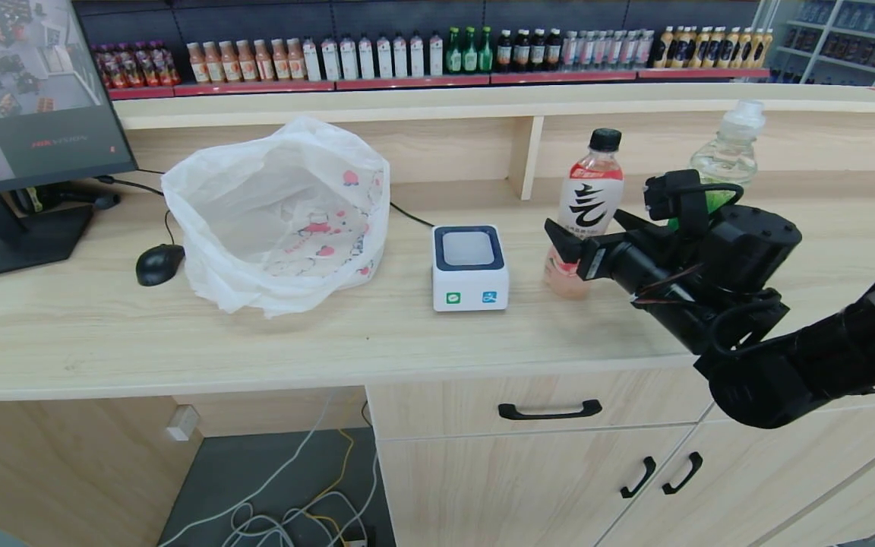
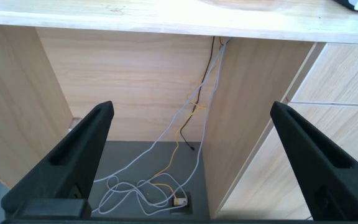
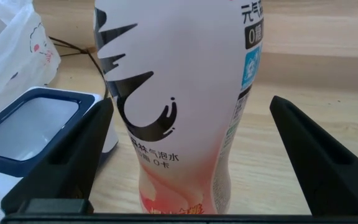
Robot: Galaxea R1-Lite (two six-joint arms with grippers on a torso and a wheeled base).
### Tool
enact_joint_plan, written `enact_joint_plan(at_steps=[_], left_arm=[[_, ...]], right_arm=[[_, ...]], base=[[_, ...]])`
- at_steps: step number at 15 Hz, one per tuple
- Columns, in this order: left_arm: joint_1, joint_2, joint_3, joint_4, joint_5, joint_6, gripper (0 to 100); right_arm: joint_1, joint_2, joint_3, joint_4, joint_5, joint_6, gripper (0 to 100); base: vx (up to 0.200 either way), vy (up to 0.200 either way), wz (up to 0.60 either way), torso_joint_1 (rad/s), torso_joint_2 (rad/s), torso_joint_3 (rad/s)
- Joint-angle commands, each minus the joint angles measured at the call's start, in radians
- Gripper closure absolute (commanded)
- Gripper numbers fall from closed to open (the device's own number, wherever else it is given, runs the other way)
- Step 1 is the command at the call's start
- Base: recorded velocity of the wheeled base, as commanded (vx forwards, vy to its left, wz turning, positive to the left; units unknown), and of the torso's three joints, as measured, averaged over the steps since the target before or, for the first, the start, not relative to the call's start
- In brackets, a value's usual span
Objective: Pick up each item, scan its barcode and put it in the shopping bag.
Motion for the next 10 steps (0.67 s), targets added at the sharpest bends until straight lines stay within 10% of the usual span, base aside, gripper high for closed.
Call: enact_joint_plan(at_steps=[1,10], left_arm=[[0.000,0.000,0.000,0.000,0.000,0.000,0],[0.000,0.000,0.000,0.000,0.000,0.000,0]], right_arm=[[0.001,0.028,-0.019,0.000,0.001,0.000,0],[0.002,0.071,-0.086,0.000,-0.003,0.000,0]], base=[[0.000,0.000,0.00,0.000,0.00,0.000],[0.000,0.000,0.00,0.000,0.00,0.000]])
